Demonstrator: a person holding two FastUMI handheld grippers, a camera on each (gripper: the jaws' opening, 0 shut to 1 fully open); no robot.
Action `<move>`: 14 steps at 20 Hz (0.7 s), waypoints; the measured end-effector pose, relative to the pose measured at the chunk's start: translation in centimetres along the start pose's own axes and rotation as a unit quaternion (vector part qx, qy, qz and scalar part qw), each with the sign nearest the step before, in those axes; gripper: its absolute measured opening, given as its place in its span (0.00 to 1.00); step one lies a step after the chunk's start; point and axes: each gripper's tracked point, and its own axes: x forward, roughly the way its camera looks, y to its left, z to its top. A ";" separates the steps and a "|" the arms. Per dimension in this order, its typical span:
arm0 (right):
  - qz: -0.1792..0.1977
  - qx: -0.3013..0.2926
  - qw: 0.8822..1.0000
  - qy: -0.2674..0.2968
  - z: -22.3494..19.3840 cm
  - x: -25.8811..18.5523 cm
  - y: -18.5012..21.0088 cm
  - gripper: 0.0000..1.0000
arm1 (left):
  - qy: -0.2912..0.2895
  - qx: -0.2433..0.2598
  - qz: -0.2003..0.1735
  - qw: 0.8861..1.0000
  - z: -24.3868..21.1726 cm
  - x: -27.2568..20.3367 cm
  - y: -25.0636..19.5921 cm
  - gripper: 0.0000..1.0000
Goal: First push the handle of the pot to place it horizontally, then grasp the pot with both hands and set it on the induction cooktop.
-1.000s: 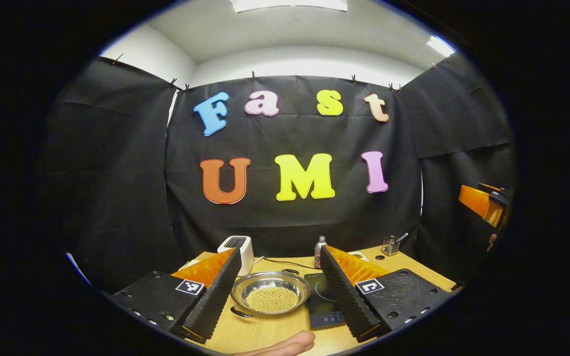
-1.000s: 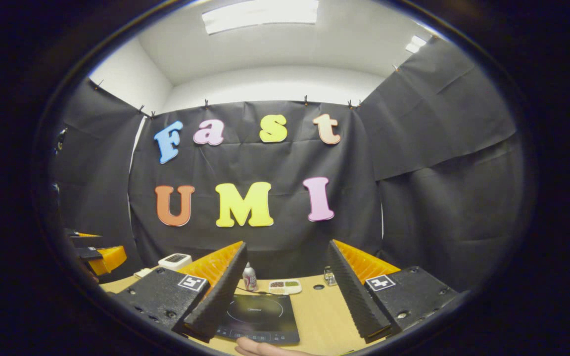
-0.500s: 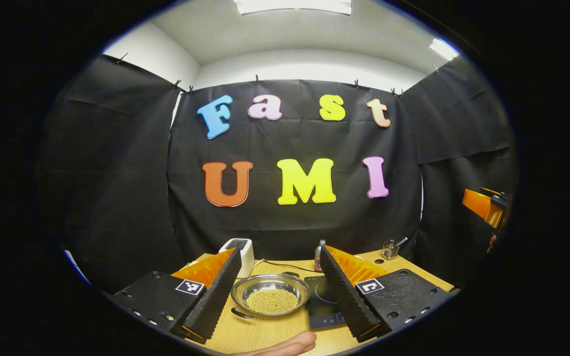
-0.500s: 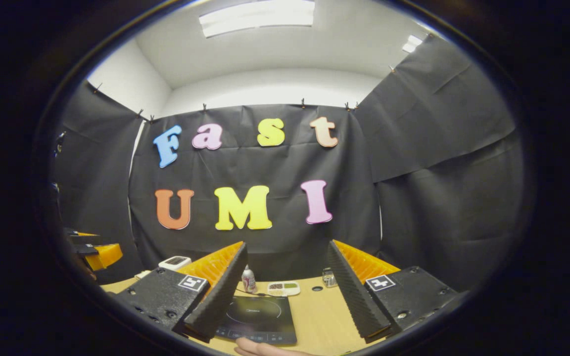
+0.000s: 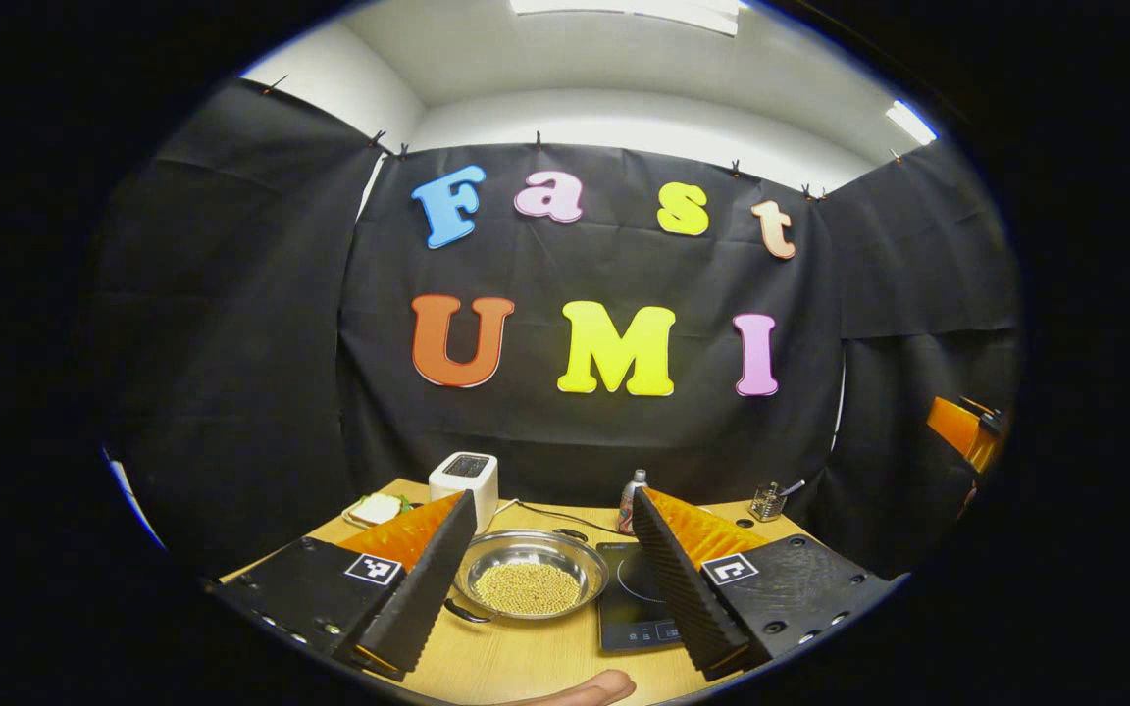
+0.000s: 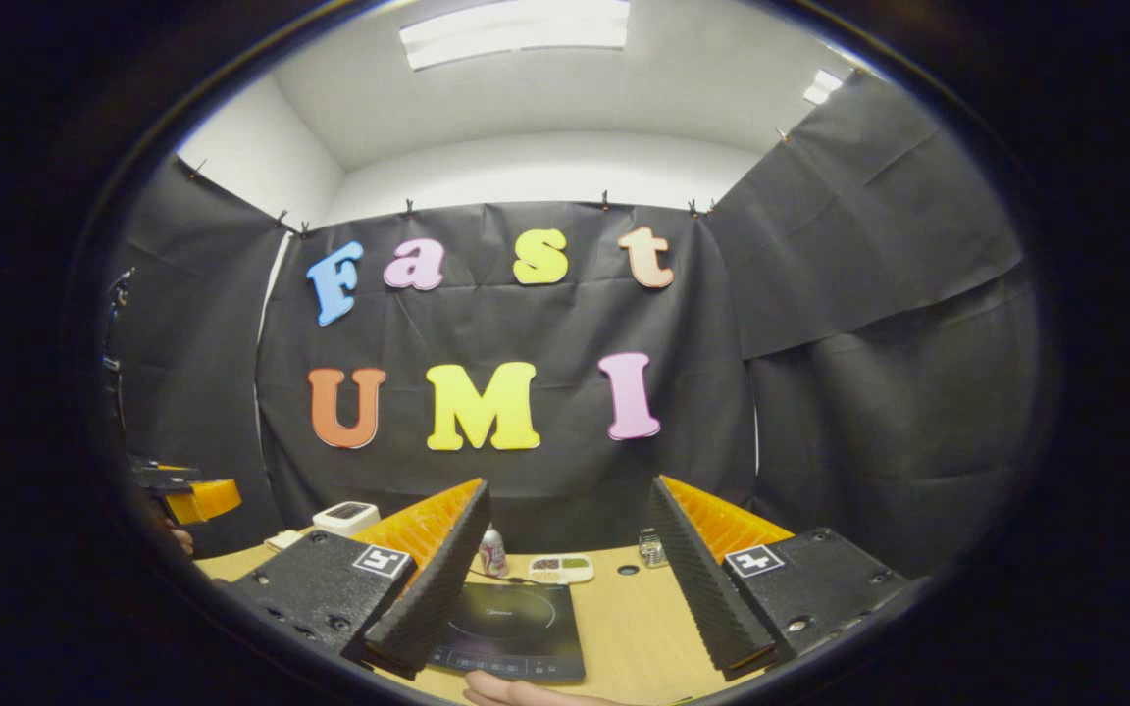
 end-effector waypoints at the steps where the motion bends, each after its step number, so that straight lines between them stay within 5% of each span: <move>1: 0.001 -0.001 1.000 0.001 -0.2 0.0 0.0 1.00 | 0.010 -0.007 -0.004 1.000 -0.4 0.2 0.0 0.94; 3: -0.001 -0.002 1.000 0.000 -0.1 -0.1 -0.1 1.00 | 0.035 -0.015 -0.026 0.999 -1.6 0.8 -0.8 0.82; 9: -0.001 0.001 1.000 -0.001 -0.4 0.0 -0.2 1.00 | 0.078 -0.001 -0.027 0.997 -5.2 3.3 0.1 0.07; 10: 0.000 0.002 1.000 0.000 -0.4 0.0 -0.2 1.00 | 0.087 0.003 -0.020 0.996 -6.2 3.8 0.5 0.00; 14: -0.001 0.002 1.000 0.001 -1.0 0.2 -0.4 1.00 | 0.134 0.023 -0.017 0.991 -10.6 6.2 1.8 0.00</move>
